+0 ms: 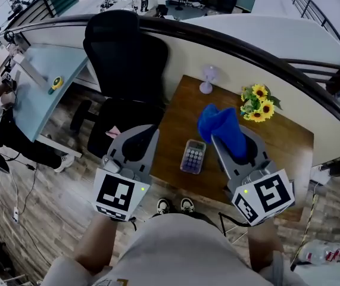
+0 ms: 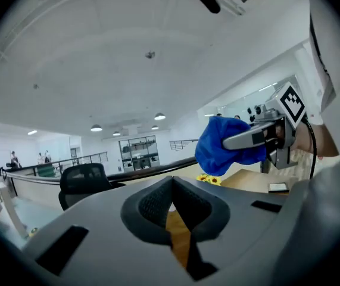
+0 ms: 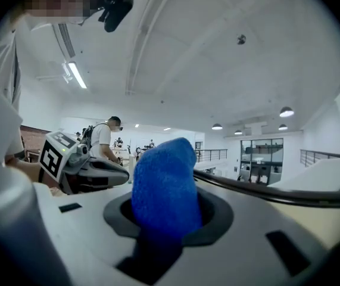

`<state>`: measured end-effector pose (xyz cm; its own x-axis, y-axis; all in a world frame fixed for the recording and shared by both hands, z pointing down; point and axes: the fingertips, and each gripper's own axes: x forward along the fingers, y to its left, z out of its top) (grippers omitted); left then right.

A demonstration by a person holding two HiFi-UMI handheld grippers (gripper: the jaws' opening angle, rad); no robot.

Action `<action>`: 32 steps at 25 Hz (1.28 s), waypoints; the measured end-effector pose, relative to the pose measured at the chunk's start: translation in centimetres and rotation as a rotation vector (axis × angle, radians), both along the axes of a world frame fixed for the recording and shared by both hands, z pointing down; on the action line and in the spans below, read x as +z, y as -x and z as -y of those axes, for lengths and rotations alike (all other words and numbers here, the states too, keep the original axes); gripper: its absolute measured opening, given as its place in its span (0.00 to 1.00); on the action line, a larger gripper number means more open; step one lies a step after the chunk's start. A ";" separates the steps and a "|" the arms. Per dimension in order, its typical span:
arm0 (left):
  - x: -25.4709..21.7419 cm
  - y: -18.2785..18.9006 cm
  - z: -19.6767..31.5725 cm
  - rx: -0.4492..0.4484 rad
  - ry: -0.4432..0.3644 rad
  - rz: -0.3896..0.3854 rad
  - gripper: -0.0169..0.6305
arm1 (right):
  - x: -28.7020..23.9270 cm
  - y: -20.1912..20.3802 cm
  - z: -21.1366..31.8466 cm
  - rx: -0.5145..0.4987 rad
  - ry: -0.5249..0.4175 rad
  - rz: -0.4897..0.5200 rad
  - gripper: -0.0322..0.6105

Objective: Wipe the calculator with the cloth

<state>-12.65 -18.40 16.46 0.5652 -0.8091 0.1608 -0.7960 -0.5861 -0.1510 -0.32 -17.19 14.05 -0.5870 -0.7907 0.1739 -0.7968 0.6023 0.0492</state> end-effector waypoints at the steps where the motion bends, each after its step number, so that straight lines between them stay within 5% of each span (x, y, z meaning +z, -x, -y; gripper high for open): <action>1: -0.7 -0.1 -0.3 0.007 -0.017 0.006 0.03 | -0.7 -0.1 -0.3 -0.001 -0.018 -0.001 0.25; 10: -4.7 -0.5 -3.5 0.041 -0.116 0.063 0.03 | -4.0 -0.9 -3.5 -0.019 -0.092 -0.033 0.25; 20: -3.3 0.5 -4.6 0.027 -0.074 0.052 0.03 | -2.0 -0.7 -5.3 -0.025 -0.012 -0.003 0.25; 32: -4.0 1.7 -5.2 0.002 -0.071 0.012 0.03 | -3.2 -1.0 -4.7 0.037 -0.071 -0.037 0.25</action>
